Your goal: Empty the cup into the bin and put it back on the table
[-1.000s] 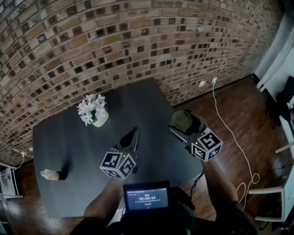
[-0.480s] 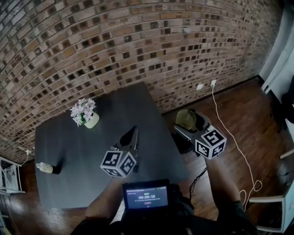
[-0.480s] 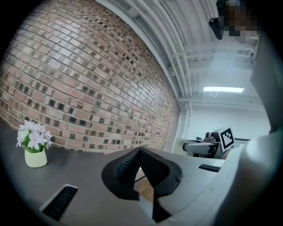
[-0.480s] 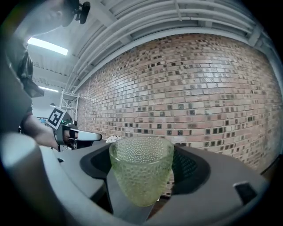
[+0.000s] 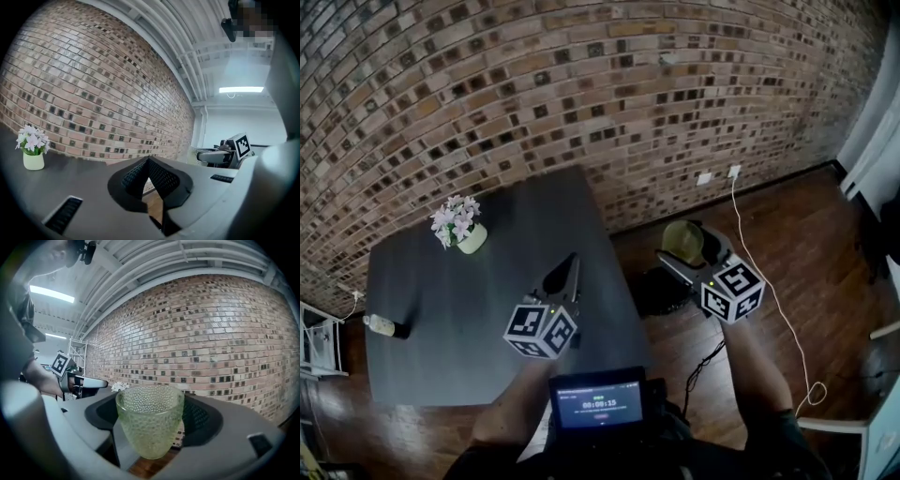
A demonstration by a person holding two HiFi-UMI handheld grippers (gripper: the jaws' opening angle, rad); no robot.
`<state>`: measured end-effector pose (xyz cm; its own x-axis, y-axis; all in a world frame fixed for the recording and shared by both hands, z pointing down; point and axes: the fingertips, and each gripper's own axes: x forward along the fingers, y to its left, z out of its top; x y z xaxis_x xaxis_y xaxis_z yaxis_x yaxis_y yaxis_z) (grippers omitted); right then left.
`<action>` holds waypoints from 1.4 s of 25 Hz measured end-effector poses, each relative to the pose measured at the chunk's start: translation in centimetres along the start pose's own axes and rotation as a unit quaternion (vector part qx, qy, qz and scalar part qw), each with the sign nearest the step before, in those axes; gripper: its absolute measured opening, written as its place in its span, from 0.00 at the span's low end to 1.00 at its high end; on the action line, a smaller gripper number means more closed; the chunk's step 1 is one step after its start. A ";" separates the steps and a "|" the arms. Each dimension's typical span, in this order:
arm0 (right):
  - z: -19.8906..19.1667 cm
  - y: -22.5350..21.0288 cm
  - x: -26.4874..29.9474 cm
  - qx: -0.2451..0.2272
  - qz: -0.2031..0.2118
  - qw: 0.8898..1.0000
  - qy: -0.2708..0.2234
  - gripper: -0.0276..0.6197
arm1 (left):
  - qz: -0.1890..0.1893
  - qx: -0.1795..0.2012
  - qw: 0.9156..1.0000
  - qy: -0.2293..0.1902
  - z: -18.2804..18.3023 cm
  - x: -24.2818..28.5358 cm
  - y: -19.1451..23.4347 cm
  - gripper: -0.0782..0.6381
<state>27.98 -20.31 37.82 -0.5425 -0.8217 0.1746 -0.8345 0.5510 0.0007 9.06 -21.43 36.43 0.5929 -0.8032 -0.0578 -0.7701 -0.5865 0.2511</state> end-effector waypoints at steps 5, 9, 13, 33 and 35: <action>0.5 -1.5 -0.2 -0.001 -0.014 1.000 0.000 0.65 | -0.008 -0.015 1.000 0.010 -0.4 0.9 0.1 0.11; 0.3 -2.5 0.2 -0.005 -0.040 0.999 0.011 0.65 | -0.027 -0.025 0.999 0.011 -0.6 2.2 1.0 0.11; 0.1 -3.8 0.7 -0.010 -0.063 0.998 0.026 0.65 | -0.051 -0.044 0.998 0.009 -0.9 3.6 1.4 0.11; -0.9 -12.9 0.5 -0.043 -0.084 0.993 0.064 0.65 | -0.029 -0.007 0.999 0.032 -2.2 8.3 0.2 0.11; -1.0 -13.7 0.4 -0.045 -0.084 0.993 0.066 0.65 | -0.026 -0.006 0.999 0.033 -2.4 8.7 -0.1 0.11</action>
<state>39.28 -28.05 38.87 -0.3731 -0.8804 0.2928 -0.8972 0.4227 0.1276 14.85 -28.11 38.24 0.6468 -0.7626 -0.0074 -0.7348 -0.6257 0.2618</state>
